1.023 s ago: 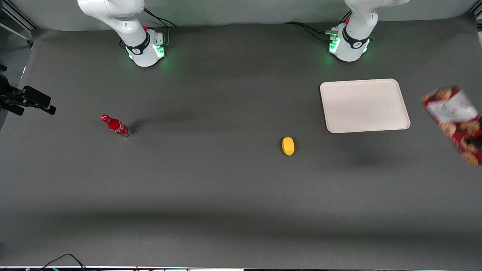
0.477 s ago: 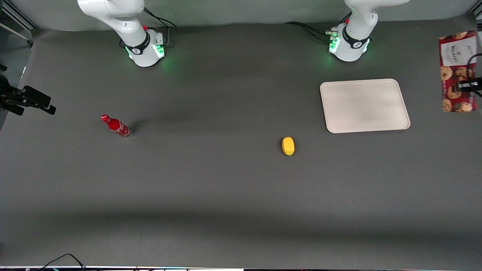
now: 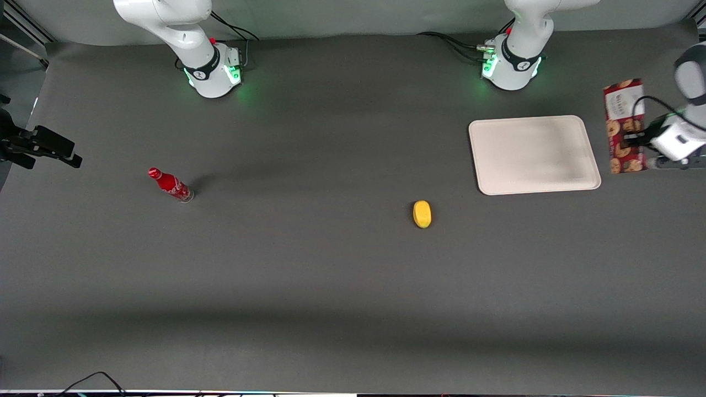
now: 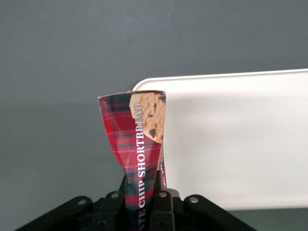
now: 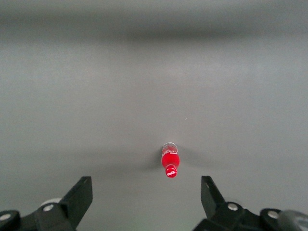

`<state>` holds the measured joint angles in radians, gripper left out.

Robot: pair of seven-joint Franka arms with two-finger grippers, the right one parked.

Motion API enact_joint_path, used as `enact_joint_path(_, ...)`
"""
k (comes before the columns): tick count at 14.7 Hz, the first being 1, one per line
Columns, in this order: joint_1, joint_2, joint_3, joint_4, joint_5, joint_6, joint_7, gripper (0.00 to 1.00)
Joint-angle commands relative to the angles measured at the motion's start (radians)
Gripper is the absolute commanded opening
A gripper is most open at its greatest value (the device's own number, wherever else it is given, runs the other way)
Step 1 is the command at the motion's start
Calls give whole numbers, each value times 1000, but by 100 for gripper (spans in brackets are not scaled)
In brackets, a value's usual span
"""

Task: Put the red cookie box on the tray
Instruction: 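Lower the box upright onto the tray and open the left gripper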

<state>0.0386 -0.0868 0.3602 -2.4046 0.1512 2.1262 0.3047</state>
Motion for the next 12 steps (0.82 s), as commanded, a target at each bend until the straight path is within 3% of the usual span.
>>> enact_joint_path(1, -8, 21, 5, -154, 18, 245, 7, 0)
enact_joint_path(5, -6, 105, 23, -228, 18, 449, 10, 0)
enact_joint_path(6, -6, 119, 25, -228, 18, 457, 10, 69)
enact_joint_path(7, -8, 122, 25, -226, 18, 454, 10, 100)
enact_joint_path(10, -8, 102, 26, -214, 18, 420, 13, 100)
enact_joint_path(12, -11, 52, 22, -161, 18, 301, 13, 100)
